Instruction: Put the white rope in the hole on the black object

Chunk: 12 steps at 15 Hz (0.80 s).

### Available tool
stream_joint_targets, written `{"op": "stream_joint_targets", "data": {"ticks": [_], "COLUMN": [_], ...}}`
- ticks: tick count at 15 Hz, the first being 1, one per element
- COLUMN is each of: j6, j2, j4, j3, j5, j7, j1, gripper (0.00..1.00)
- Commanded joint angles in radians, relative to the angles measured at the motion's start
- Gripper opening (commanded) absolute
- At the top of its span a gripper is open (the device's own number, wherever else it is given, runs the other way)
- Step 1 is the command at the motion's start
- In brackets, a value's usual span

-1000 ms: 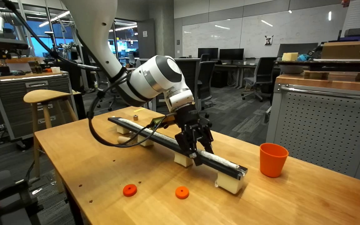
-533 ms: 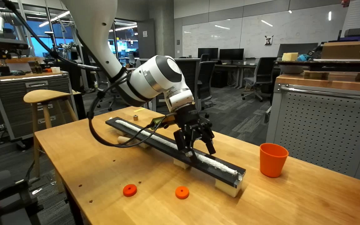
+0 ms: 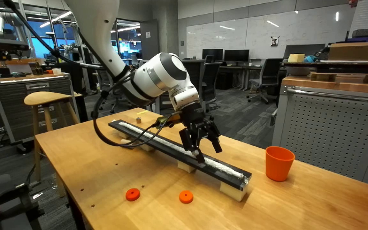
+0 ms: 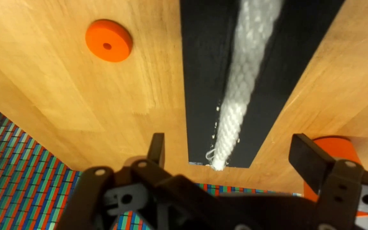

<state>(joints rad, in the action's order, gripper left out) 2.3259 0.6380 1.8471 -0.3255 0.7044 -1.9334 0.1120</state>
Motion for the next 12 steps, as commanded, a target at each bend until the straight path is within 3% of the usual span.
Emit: {"op": "stream_joint_targets", "data": {"ticks": [1, 6, 12], "j6": [0.019, 0.073, 0.168], "j2": [-0.079, -0.235, -0.435], "j4": [0.018, 0.102, 0.253], "j3": [0.014, 0.067, 0.168], "j5": [0.047, 0.130, 0.068], "j7": [0.017, 0.141, 0.457], "j1": [-0.004, -0.016, -0.071], "gripper": [1.00, 1.00, 1.00]}}
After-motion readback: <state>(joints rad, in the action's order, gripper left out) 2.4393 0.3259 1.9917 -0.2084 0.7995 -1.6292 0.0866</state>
